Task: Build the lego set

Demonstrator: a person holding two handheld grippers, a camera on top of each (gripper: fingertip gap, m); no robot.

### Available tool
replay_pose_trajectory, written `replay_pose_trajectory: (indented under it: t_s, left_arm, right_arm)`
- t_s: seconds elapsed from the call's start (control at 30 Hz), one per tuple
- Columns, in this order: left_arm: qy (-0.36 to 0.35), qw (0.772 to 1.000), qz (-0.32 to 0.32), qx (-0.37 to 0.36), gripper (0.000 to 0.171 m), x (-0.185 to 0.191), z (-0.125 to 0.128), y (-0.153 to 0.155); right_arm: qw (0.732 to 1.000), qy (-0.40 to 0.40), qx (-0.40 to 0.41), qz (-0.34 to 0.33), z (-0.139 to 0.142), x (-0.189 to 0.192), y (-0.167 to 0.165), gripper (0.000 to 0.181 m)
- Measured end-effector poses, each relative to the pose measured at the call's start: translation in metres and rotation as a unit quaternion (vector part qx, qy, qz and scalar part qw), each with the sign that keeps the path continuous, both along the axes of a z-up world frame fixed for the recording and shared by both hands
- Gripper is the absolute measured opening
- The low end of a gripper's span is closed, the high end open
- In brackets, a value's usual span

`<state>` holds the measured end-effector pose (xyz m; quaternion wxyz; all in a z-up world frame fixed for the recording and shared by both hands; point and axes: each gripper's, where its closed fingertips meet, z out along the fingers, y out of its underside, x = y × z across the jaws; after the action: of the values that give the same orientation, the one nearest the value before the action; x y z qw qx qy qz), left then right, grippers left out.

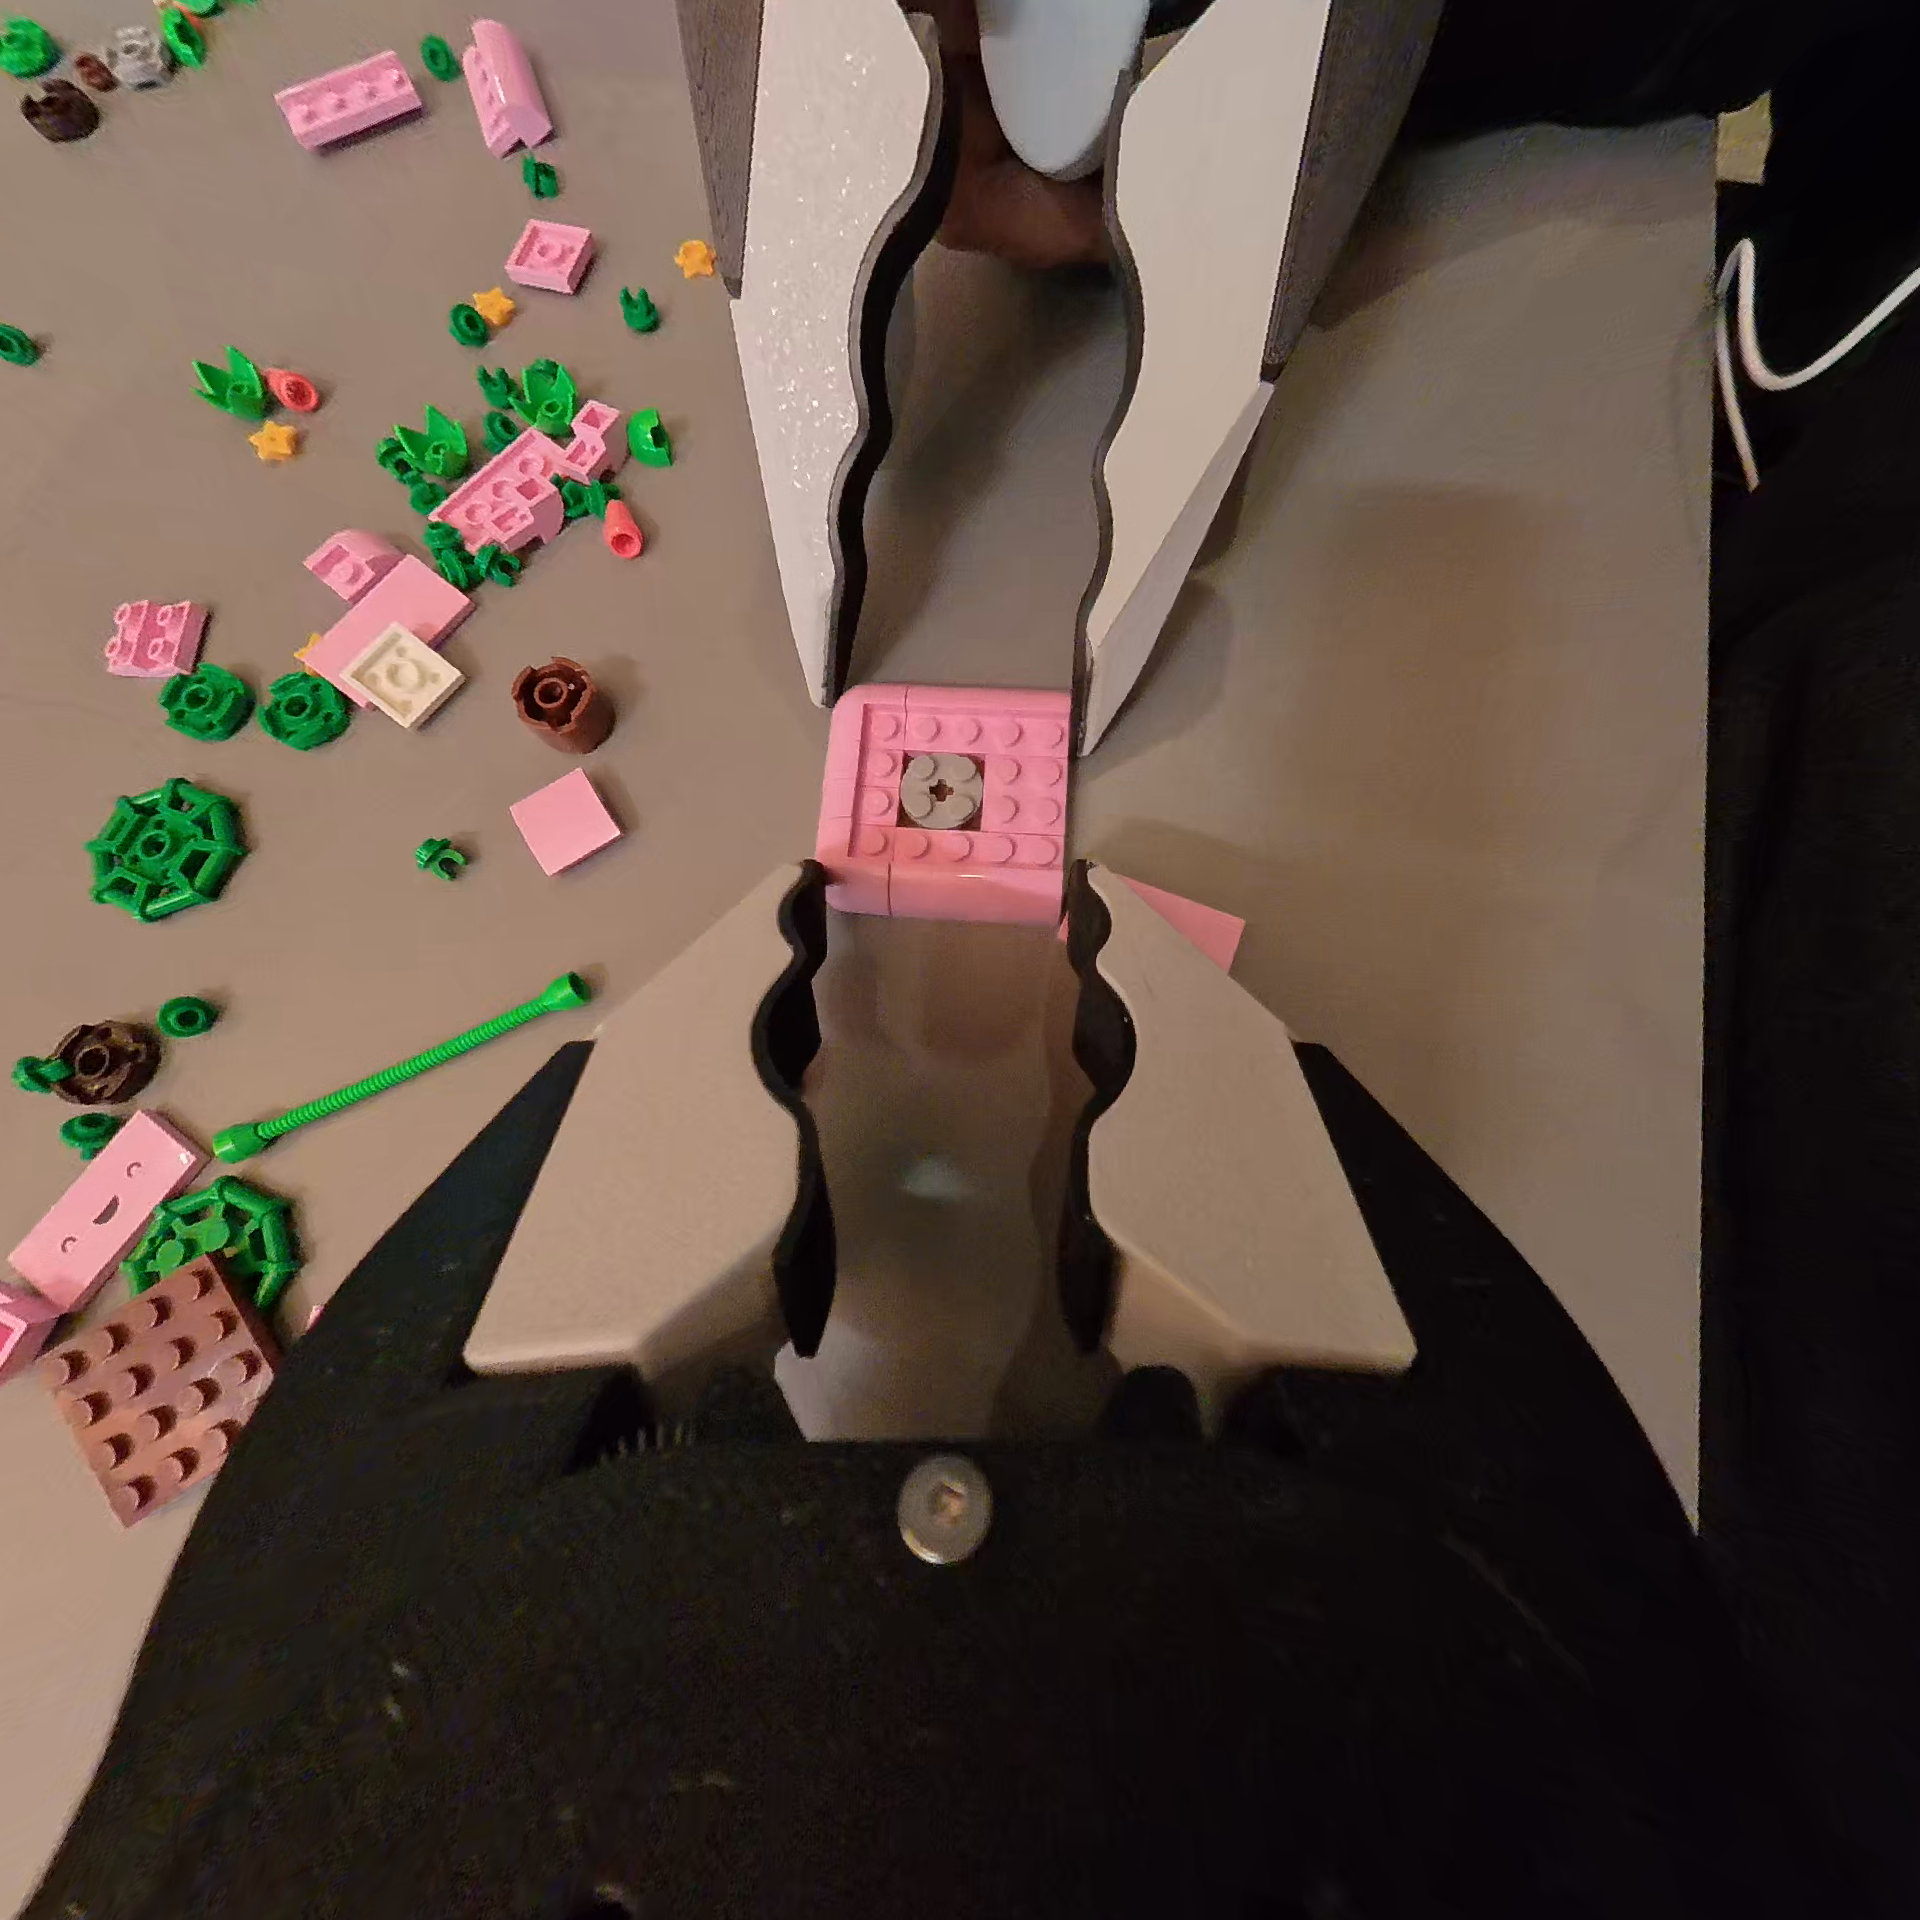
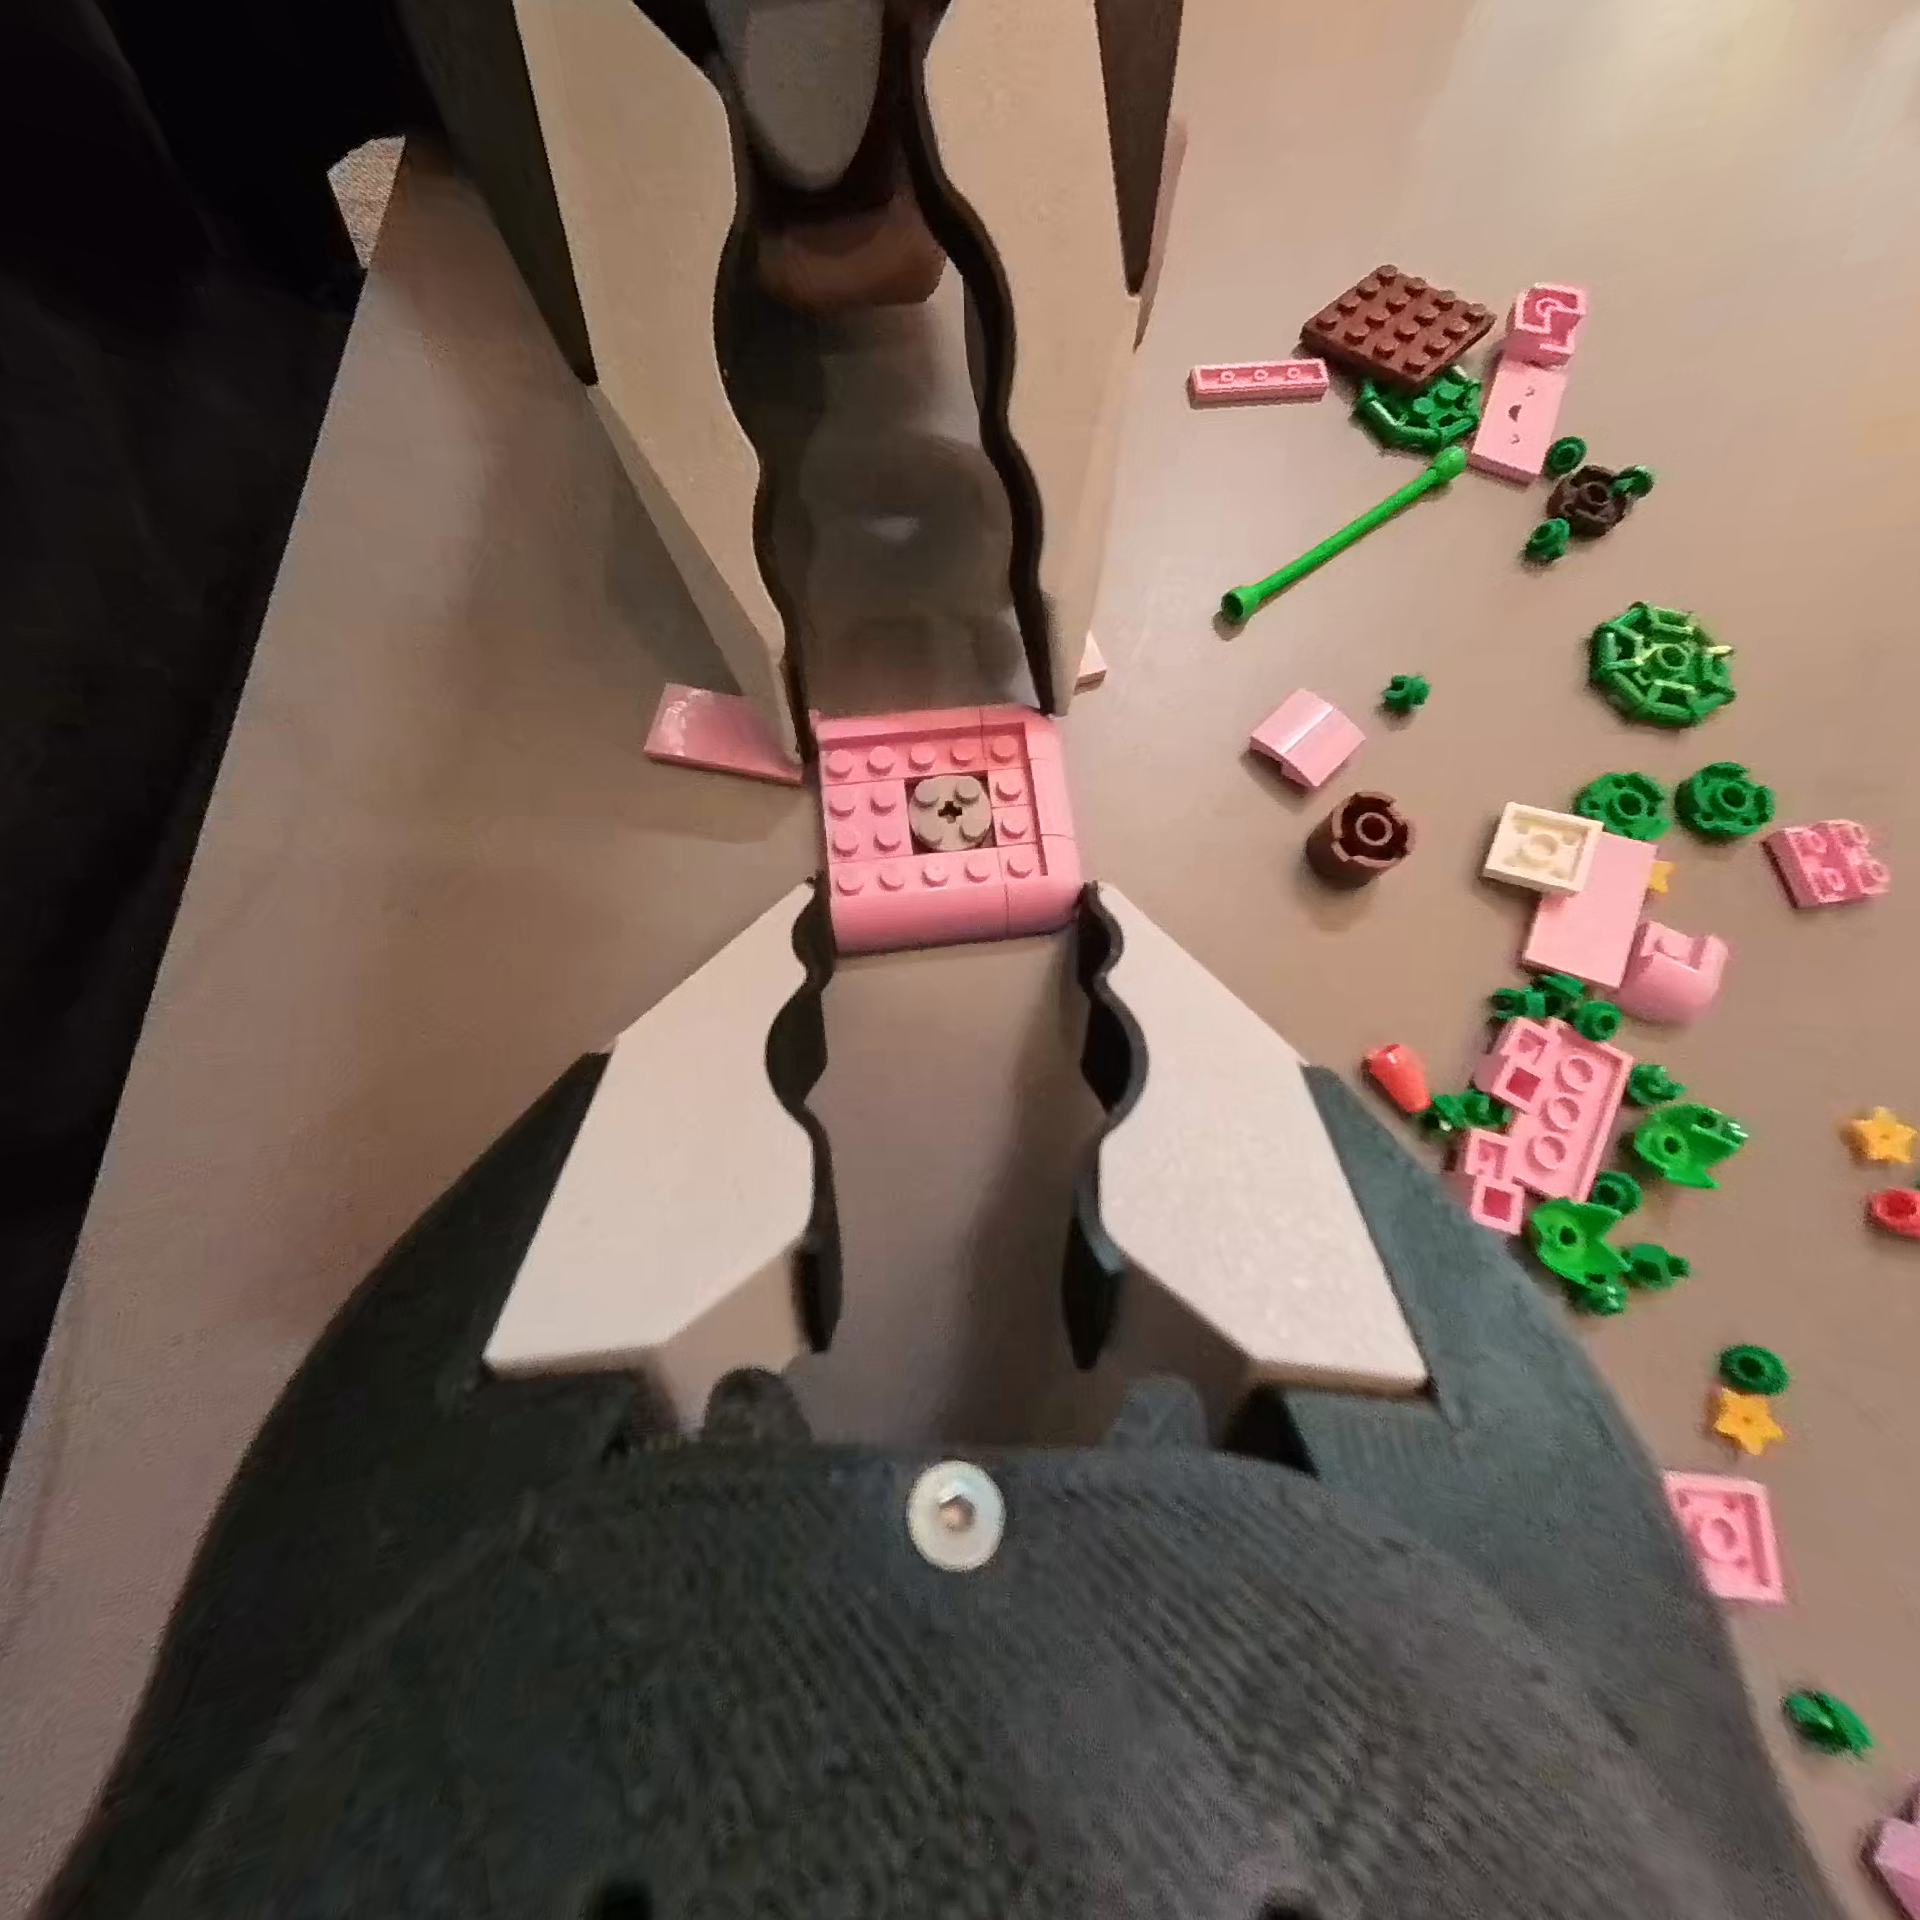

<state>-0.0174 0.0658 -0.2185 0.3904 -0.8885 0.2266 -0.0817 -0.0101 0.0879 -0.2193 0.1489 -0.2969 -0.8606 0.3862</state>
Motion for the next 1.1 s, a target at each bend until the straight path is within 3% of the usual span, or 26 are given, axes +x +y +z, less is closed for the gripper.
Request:
replay_pose_trajectory:
  t_s: [0.4, 0.43, 0.47, 0.57, 0.67, 0.8, 0.93, 1.1]
  left_arm:
    - [0.014, 1.0, -0.005, 0.006, 0.043, -0.002, -0.001, 0.0]
    - [0.02, 1.0, -0.01, 0.011, 0.039, -0.003, 0.0, -0.001]
    - [0.012, 0.999, -0.042, 0.022, 0.0, 0.004, 0.003, -0.006]
    - [0.043, 0.999, 0.0, 0.017, 0.0, -0.01, -0.002, 0.0]
    - [0.049, 0.999, 0.001, 0.017, 0.0, -0.012, -0.002, 0.0]
    - [0.01, 1.0, -0.013, 0.02, 0.035, -0.008, 0.004, -0.003]
    - [0.02, 1.0, -0.02, 0.004, 0.052, -0.006, -0.002, -0.003]
    - [0.029, 0.999, -0.027, 0.004, 0.046, -0.004, -0.003, -0.003]
  right_arm:
    - [1.0, 0.0, 0.001, 0.001, 0.0, 0.0, 0.0, 0.046]
    - [1.0, 0.007, 0.007, -0.008, 0.0, -0.002, 0.003, 0.046]
    - [0.999, 0.023, 0.015, -0.024, 0.001, -0.007, 0.009, 0.045]
    - [1.0, 0.005, 0.003, 0.0, 0.0, 0.001, 0.004, 0.045]
    - [1.0, 0.004, 0.001, -0.001, 0.0, 0.0, 0.003, 0.045]
    - [1.0, 0.006, 0.003, -0.002, 0.0, 0.0, 0.003, 0.045]
    - [1.0, 0.004, 0.002, -0.001, 0.0, 0.0, 0.002, 0.045]
    - [1.0, 0.005, 0.003, 0.003, 0.0, -0.001, -0.002, 0.045]
